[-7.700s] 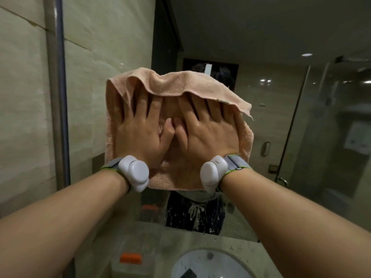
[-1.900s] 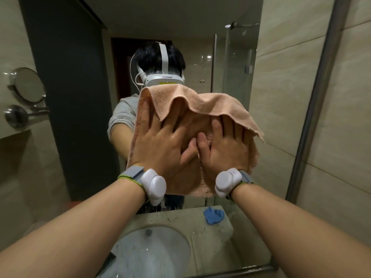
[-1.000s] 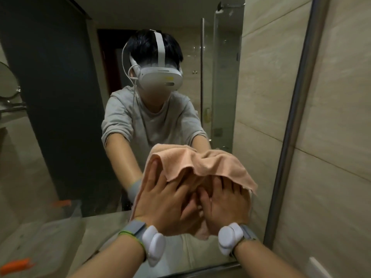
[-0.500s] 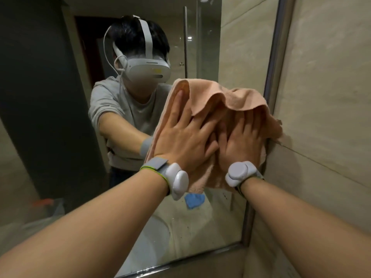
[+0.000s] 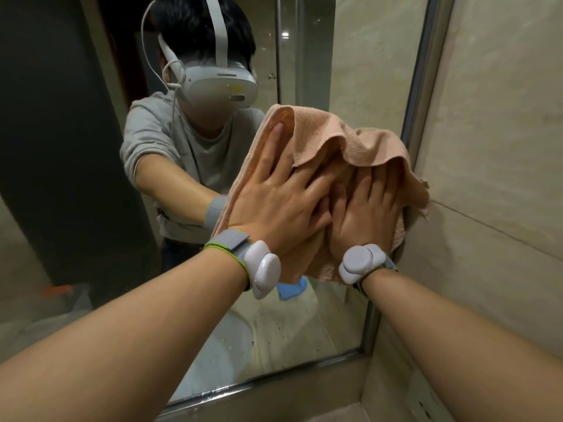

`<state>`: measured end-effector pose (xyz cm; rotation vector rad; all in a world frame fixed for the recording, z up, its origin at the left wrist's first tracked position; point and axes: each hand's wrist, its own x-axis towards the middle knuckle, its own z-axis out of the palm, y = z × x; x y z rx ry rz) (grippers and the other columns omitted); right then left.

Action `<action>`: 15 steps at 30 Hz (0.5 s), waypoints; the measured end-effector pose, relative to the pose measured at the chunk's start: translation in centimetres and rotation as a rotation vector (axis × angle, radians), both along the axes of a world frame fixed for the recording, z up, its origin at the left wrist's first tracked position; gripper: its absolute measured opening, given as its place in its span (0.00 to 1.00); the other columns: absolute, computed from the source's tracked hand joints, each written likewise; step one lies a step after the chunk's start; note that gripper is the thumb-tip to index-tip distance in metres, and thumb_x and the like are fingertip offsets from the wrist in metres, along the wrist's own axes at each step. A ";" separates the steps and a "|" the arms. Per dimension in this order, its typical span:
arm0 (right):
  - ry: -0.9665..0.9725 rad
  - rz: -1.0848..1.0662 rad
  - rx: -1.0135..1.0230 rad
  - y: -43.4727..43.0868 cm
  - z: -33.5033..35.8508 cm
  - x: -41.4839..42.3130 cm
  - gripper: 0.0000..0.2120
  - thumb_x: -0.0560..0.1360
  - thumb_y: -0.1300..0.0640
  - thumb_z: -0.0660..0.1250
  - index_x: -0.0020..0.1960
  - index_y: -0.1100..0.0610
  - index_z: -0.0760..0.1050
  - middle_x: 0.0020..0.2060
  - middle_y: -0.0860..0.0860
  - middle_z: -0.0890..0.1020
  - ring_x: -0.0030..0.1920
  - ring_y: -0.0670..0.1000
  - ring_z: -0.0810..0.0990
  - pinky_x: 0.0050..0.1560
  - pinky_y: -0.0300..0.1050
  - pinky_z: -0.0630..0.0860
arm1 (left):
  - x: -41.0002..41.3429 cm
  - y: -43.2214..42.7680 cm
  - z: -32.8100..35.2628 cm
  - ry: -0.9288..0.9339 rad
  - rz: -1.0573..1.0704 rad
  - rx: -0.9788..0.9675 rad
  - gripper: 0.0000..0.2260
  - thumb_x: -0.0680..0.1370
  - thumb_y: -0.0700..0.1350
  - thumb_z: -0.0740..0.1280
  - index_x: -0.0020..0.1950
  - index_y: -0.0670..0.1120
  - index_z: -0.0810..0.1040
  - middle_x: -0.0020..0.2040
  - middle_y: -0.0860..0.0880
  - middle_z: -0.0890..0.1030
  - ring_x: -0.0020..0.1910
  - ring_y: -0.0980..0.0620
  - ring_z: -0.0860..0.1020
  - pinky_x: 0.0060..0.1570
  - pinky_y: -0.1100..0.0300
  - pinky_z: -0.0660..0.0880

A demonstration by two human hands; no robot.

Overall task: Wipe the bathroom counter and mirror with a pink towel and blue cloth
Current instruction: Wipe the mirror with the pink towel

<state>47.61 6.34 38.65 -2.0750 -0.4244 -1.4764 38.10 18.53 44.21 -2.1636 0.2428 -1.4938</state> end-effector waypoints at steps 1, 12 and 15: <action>0.014 0.002 0.001 0.0 -0.4 -0.1 0.30 0.83 0.41 0.43 0.76 0.61 0.55 0.73 0.65 0.67 0.73 0.63 0.59 0.73 0.59 0.52 | 0.1 0.0 -0.2 -0.010 -0.009 0.007 0.20 0.82 0.55 0.62 0.73 0.52 0.77 0.73 0.45 0.76 0.74 0.34 0.70 0.81 0.38 0.50; 0.231 -0.033 -0.037 0.2 -4.9 -0.8 0.32 0.82 0.44 0.52 0.79 0.62 0.56 0.75 0.63 0.64 0.75 0.64 0.61 0.75 0.58 0.53 | -0.3 0.1 -3.1 0.101 -0.049 0.010 0.19 0.84 0.53 0.61 0.73 0.53 0.77 0.76 0.48 0.73 0.77 0.37 0.68 0.81 0.38 0.51; 0.266 -0.021 -0.014 0.4 -5.7 -1.0 0.32 0.82 0.43 0.50 0.79 0.61 0.55 0.75 0.64 0.65 0.74 0.65 0.64 0.74 0.60 0.56 | -0.4 0.2 -3.8 0.133 -0.062 0.015 0.18 0.84 0.53 0.60 0.72 0.52 0.77 0.75 0.47 0.74 0.77 0.36 0.68 0.80 0.37 0.53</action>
